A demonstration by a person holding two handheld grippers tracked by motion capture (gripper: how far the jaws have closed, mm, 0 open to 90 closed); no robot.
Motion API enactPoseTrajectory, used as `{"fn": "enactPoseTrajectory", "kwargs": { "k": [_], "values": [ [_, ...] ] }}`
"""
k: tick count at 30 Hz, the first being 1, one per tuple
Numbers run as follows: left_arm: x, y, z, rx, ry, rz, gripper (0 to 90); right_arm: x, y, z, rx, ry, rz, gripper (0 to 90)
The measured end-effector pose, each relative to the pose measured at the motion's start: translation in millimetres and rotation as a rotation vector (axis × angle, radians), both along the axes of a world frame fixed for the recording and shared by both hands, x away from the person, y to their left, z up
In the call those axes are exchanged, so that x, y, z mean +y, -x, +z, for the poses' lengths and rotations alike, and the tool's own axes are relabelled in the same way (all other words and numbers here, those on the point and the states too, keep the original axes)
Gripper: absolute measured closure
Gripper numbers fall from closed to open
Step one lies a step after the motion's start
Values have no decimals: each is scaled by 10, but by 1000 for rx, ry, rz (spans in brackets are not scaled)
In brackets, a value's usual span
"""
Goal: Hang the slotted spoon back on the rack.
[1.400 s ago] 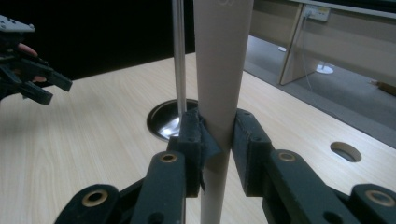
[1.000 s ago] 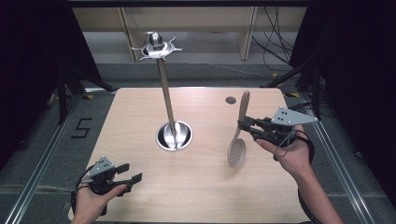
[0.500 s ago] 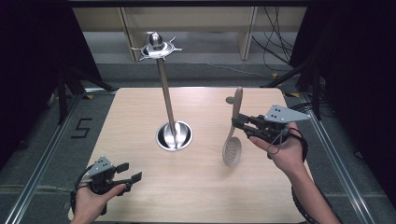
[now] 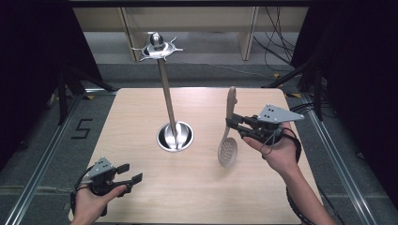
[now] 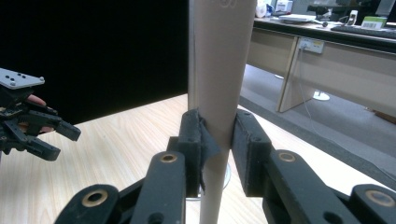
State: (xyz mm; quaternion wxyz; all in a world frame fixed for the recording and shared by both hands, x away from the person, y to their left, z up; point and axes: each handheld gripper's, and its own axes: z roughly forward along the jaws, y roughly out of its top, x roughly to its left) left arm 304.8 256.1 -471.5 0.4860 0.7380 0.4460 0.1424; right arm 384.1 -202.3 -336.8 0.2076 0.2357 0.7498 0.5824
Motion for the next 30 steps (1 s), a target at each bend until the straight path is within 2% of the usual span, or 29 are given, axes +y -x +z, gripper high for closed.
{"fn": "enactPoseTrajectory", "kwargs": {
  "k": [2,3,5,8,9,10,11,13,16,19,20,22,24,25,26,30],
  "values": [
    [0,2,3,0,0,1,287,36,6,2,17,-4,-3,750],
    [4,1,3,-4,-9,-5,287,63,-11,6,2,-3,3,750],
    [4,1,2,-4,-10,-6,287,81,1,6,12,-10,-8,750],
    [2,3,3,-4,-10,-8,287,114,-16,26,-8,6,4,750],
    [-9,5,0,0,6,0,287,147,-13,33,3,-2,8,750],
    [-9,7,1,0,7,1,287,154,-16,40,-8,4,0,750],
    [-9,7,1,0,7,1,287,178,0,37,12,-10,-12,750],
    [-2,6,2,0,-1,-1,288,190,-15,38,6,-9,0,750],
    [-8,5,0,0,5,-2,287,228,-15,52,3,-5,-19,750],
    [0,4,1,-1,-6,-7,287,248,-15,58,0,-9,-25,749],
    [3,3,3,-4,-11,-10,287,267,-20,64,-18,-4,-36,749],
    [2,2,2,-5,-10,-9,287,281,-10,64,0,-8,-38,750],
    [-2,5,1,1,-3,-6,287,315,-10,64,-6,-15,-42,749],
    [-8,8,0,1,5,0,287,308,-9,72,-21,4,-60,749],
    [-5,8,2,1,1,-2,287,326,-3,68,-5,-6,-58,749],
    [-6,7,1,3,1,-5,287,366,-3,70,-16,-11,-65,749]
  ]
}}
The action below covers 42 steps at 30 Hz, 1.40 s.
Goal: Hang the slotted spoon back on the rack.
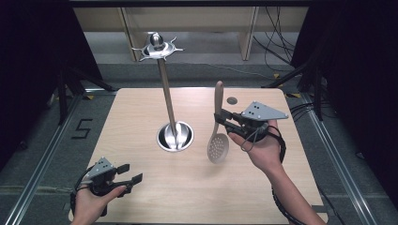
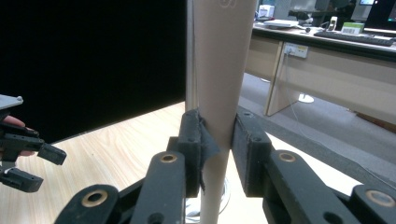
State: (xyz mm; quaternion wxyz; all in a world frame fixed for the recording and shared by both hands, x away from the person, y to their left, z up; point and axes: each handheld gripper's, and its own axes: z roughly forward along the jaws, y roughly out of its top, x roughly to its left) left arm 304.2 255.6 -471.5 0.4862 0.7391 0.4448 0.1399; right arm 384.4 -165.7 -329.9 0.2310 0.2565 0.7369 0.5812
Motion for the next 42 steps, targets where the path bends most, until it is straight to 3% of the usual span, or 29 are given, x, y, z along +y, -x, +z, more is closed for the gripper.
{"fn": "enactPoseTrajectory", "kwargs": {
  "k": [3,6,7,8,15,21,22,23,29,30,31,39,40,42],
  "values": [
    [5,-2,0,-1,-5,-2,287,38,32,13,42,-20,-6,749],
    [4,-2,1,-1,-4,-2,287,59,34,30,47,-16,-9,749],
    [2,-2,0,-2,-1,-2,287,58,15,37,15,-5,-11,749],
    [2,-1,-1,-3,0,-2,287,74,18,39,33,-12,-9,749],
    [0,5,5,1,-15,5,287,135,8,67,35,-25,-8,749],
    [6,-3,3,-8,-6,-10,287,233,-33,110,18,-20,-14,749],
    [2,2,2,1,-2,3,287,242,-51,121,-7,-8,-20,749],
    [1,2,2,-1,0,3,287,272,-52,122,13,-17,-10,749],
    [1,4,8,-9,-10,-3,287,371,-95,163,6,-6,0,749],
    [5,0,8,-10,-10,-10,287,404,-90,171,25,-17,-8,749],
    [6,-1,8,-10,-10,-11,287,408,-110,176,4,-5,-4,748],
    [6,-2,7,-10,-9,-10,287,486,-128,178,20,-14,-9,749],
    [7,-2,7,-10,-9,-10,287,491,-145,181,-5,-8,-4,749],
    [6,-1,6,-9,-7,-9,286,524,-144,191,4,-17,-6,749]
  ]
}}
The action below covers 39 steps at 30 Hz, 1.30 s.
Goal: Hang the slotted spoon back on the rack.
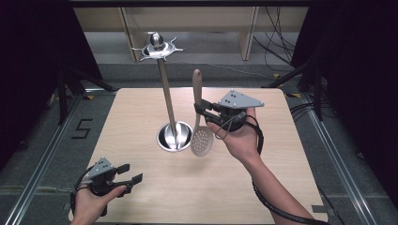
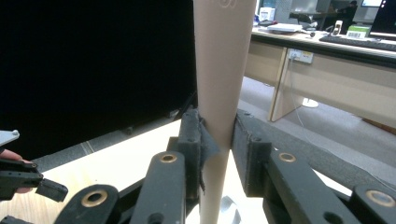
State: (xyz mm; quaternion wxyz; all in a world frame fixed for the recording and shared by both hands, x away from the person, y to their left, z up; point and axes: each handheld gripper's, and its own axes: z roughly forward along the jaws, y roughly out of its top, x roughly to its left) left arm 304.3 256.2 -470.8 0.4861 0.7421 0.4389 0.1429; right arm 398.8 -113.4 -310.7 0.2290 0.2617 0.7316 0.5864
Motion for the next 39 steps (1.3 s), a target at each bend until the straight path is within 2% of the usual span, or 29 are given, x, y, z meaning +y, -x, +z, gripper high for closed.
{"fn": "enactPoseTrajectory", "kwargs": {
  "k": [4,5,6,7,10,12,16,18,19,21,22,23,24,30,31,32,33,39],
  "values": [
    [-1,1,1,0,0,0,287,31,8,22,7,-4,4,748],
    [0,0,1,-2,-1,-3,287,50,-2,40,-13,6,4,748],
    [0,0,1,-2,-1,-3,287,50,-2,40,-13,6,4,748],
    [0,0,2,-2,-1,-3,287,74,12,43,7,-5,1,748],
    [-4,5,3,0,-2,4,287,109,-19,59,-20,7,11,748],
    [-2,5,3,-2,-1,4,287,143,-12,64,4,-6,3,748],
    [0,3,1,-1,5,4,286,180,-25,70,2,-11,3,748],
    [0,3,1,-1,5,2,287,197,-40,74,-14,-2,2,748],
    [-1,5,3,-2,5,4,287,218,-39,77,2,-5,3,748],
    [1,4,4,-2,5,3,287,218,-46,81,-13,4,-3,748],
    [2,5,4,-2,4,4,287,235,-34,80,7,-5,-5,748],
    [2,5,3,-1,5,3,287,235,-47,82,-4,0,-2,748],
    [3,4,3,-1,5,3,287,250,-47,83,10,-6,-5,748],
    [-1,8,4,-4,3,8,287,258,-87,88,1,-4,0,748],
    [0,7,5,-3,2,8,287,259,-90,91,11,-4,-6,748],
    [1,7,6,-2,1,7,286,257,-107,91,-8,-2,-10,748],
    [2,6,5,-2,3,5,287,269,-97,98,19,-5,-8,748],
    [1,8,7,-1,1,7,287,301,-121,120,4,-2,-10,748]
  ]
}}
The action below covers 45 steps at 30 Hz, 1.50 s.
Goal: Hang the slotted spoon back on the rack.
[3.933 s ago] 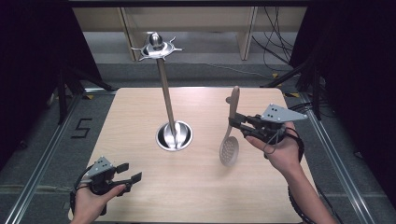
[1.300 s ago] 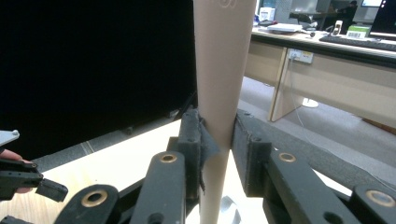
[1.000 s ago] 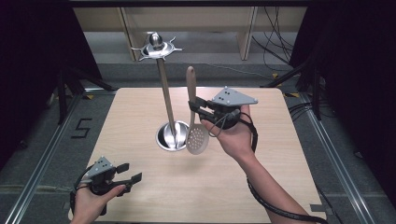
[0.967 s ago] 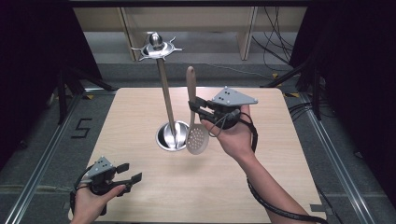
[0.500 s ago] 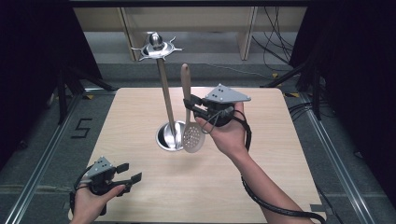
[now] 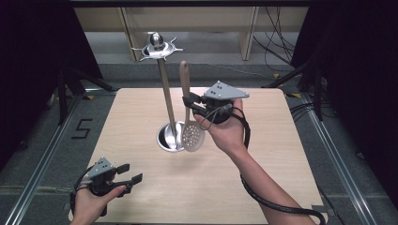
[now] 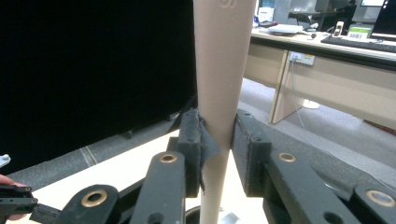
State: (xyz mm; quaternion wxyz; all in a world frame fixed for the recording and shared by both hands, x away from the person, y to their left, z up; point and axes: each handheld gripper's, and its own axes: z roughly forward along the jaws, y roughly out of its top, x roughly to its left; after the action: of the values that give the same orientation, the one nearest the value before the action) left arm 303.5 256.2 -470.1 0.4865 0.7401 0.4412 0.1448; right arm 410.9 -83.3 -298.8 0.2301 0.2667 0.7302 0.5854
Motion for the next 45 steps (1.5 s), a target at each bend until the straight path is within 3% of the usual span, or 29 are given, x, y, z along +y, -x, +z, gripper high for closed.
{"fn": "enactPoseTrajectory", "kwargs": {
  "k": [1,12,13,16,21,27,29,36,45],
  "values": [
    [0,1,1,0,0,0,287,23,4,4,18,-4,-2,748],
    [10,-5,1,-7,2,-14,287,121,-29,14,14,-2,7,748],
    [10,-5,1,-7,2,-13,287,118,-42,19,-4,7,6,748],
    [2,2,2,-2,1,-1,287,148,-32,25,19,-5,2,748],
    [8,-3,1,-5,5,-10,287,182,-49,44,7,-2,9,748],
    [4,2,1,1,13,-4,287,224,-46,49,26,-11,5,748],
    [3,2,0,2,15,-3,287,223,-67,52,0,2,10,748],
    [-1,2,-1,2,18,0,287,248,-63,59,27,-13,3,748],
    [5,1,0,1,14,-3,287,275,-85,68,22,-1,7,748]
  ]
}}
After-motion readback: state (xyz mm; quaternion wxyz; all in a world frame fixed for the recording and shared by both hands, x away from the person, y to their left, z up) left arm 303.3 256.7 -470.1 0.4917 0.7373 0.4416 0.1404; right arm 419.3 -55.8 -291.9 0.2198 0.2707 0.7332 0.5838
